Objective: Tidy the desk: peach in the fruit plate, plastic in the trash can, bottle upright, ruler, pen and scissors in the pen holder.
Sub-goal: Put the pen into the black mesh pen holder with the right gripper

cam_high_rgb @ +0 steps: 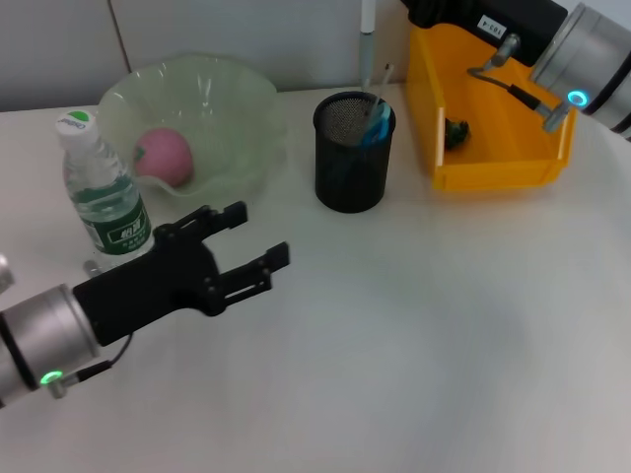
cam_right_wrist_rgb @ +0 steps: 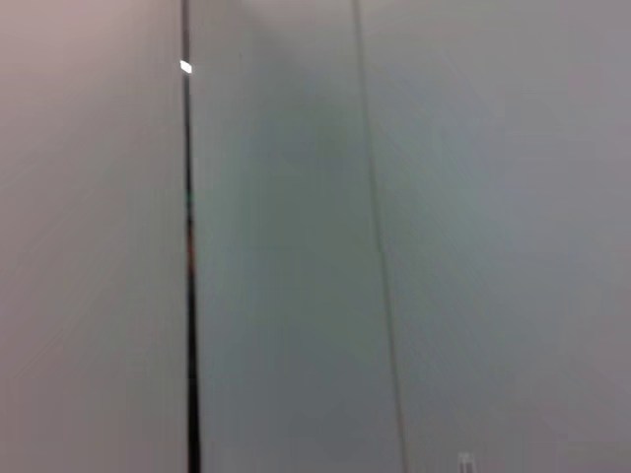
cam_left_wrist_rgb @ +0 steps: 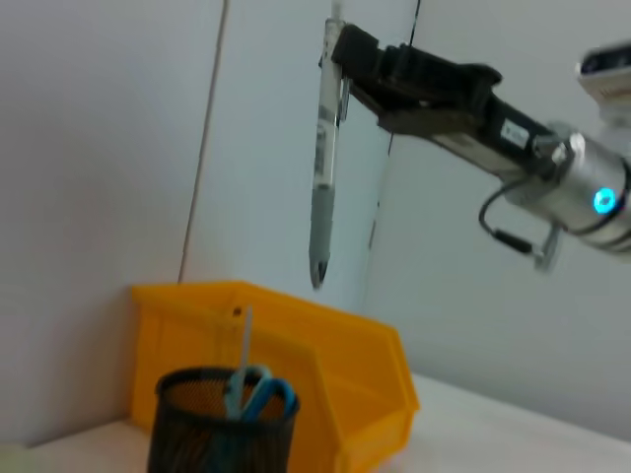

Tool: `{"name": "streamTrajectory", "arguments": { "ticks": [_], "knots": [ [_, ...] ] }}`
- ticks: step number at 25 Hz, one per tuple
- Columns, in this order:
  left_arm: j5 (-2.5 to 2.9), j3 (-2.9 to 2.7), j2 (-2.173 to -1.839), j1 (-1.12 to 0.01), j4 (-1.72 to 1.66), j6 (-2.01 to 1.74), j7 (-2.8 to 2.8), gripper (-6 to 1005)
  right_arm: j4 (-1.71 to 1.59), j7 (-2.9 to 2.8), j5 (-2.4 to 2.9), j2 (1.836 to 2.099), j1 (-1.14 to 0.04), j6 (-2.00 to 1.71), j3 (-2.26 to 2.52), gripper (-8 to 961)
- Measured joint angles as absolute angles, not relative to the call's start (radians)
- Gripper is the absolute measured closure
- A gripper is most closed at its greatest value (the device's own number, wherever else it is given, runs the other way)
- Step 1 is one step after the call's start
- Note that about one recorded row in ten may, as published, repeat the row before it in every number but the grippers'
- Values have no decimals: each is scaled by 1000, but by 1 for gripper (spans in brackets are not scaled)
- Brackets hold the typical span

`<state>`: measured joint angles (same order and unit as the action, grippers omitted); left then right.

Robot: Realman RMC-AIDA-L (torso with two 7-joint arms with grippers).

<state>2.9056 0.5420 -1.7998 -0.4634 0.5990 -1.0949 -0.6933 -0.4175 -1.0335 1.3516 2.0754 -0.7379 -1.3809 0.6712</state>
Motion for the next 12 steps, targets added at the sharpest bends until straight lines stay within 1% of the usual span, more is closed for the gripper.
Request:
{"name": "streamTrajectory", "arguments": {
  "ticks": [1,2,3,4,8,10,12],
  "knots": [
    [2904,538,-1794,-463,581,-1109,-696,202,-426,-1050,1352,2072,-737,-1364,675,783],
    [2904,536,-1792,-462,566,-1120,-697,202,-431,-1079,1352,2064,-737,-1332,684,782],
    [2902,533,-1791,-463,544,-1139,-698,202,-431,-1079,1352,2064,-737,-1332,684,781],
    [2901,529,-1790,-465,520,-1162,-701,202,-432,-1095,1353,2058,-738,-1317,695,780],
    [2898,495,-1792,-499,387,-1273,-713,202,-434,-1155,1355,2036,-754,-1224,775,776],
    [2898,476,-1808,-529,283,-1349,-729,202,-436,-1185,1356,2028,-768,-1177,818,774],
    [2896,465,-1831,-555,177,-1418,-749,202,-437,-1213,1359,2022,-784,-1132,853,772]
  ]
}}
